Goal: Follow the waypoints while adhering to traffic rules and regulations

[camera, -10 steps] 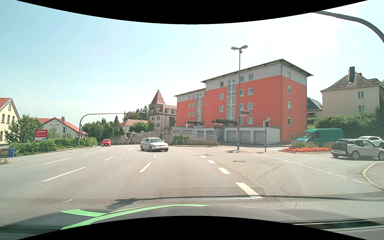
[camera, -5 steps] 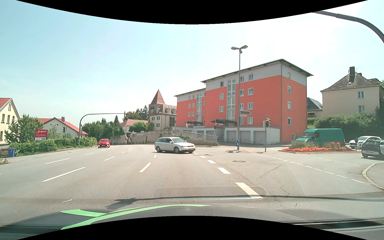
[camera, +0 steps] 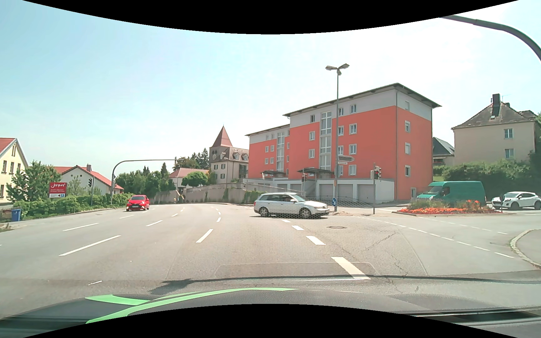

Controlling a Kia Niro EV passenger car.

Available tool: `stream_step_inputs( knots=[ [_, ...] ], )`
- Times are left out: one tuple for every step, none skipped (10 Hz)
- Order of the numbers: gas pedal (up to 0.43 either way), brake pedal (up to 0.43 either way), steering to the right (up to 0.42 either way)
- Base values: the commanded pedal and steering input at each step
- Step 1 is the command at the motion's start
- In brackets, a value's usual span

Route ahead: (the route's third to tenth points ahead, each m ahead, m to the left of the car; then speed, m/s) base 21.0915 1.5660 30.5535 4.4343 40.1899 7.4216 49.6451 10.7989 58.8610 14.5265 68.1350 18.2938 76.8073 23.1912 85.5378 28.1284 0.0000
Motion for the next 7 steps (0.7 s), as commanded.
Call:
stream_step_inputs(
  knots=[
    [0.000, 0.262, 0.003],
    [0.000, 0.262, 0.003],
    [0.000, 0.268, 0.003],
    [0.000, 0.262, 0.003],
    [0.000, 0.268, 0.003],
    [0.000, 0.262, 0.003],
    [0.000, 0.262, 0.003]
  ],
)
